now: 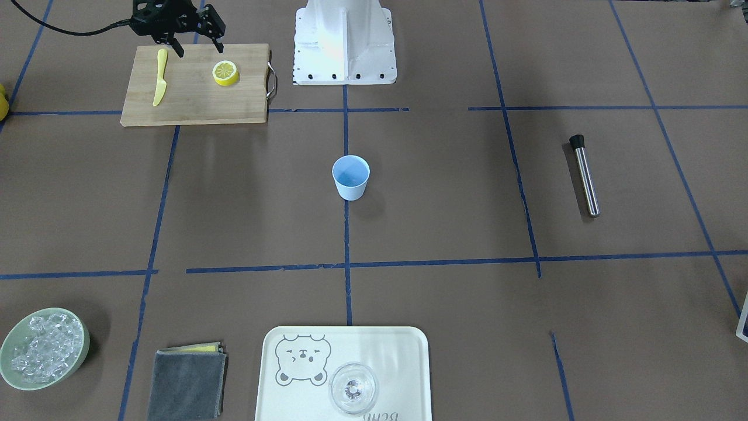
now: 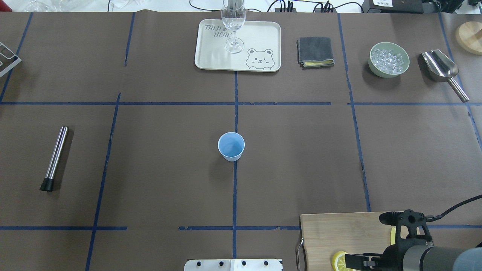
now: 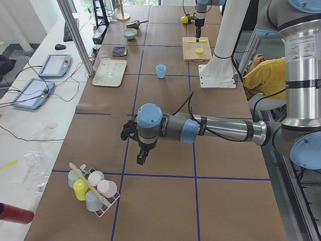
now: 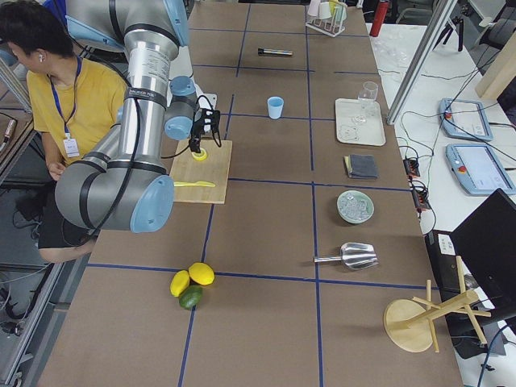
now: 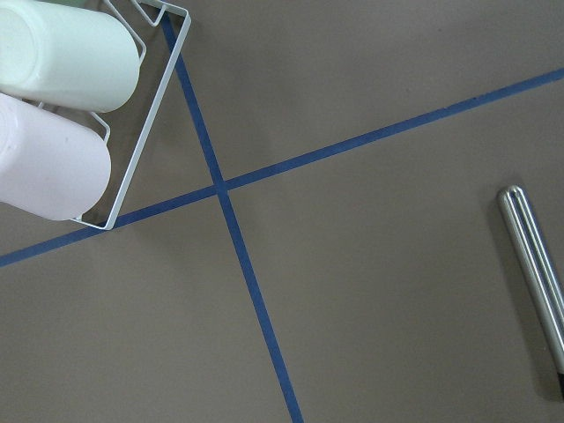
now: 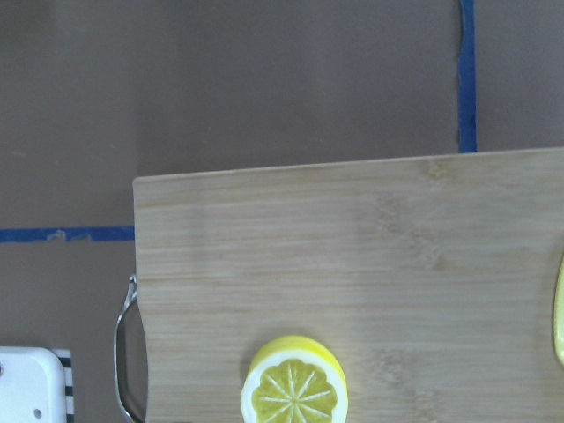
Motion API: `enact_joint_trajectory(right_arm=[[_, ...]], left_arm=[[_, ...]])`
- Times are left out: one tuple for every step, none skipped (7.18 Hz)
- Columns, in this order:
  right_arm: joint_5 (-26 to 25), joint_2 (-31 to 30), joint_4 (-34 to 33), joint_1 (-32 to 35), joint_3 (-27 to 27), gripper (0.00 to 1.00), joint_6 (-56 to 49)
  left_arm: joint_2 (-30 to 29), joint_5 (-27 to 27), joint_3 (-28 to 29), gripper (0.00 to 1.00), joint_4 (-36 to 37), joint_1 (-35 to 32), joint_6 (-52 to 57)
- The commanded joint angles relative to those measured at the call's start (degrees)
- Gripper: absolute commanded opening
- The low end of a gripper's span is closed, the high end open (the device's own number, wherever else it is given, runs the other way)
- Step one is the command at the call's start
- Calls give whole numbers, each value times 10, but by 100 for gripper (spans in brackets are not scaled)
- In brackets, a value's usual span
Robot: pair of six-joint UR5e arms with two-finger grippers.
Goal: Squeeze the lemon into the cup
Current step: 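Move the right gripper down to the lemon slice on the cutting board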
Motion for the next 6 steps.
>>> enact_joint_trajectory(right_arm=[[-25, 63, -64, -32, -36, 100, 39], [-25, 88, -66, -31, -62, 100, 41], [-22, 95, -66, -29, -69, 100, 41], [-21, 94, -67, -29, -74, 100, 41], [-20, 95, -66, -28, -77, 100, 41], [-20, 95, -66, -29, -87, 99, 41]], left_arm=[[1, 0, 1, 100, -1, 0, 2], [1, 0, -2, 100, -1, 0, -1], [1, 0, -1, 100, -1, 0, -1], [1, 0, 0, 100, -1, 0, 1], [1, 0, 0, 100, -1, 0, 0], [1, 0, -1, 100, -1, 0, 0]])
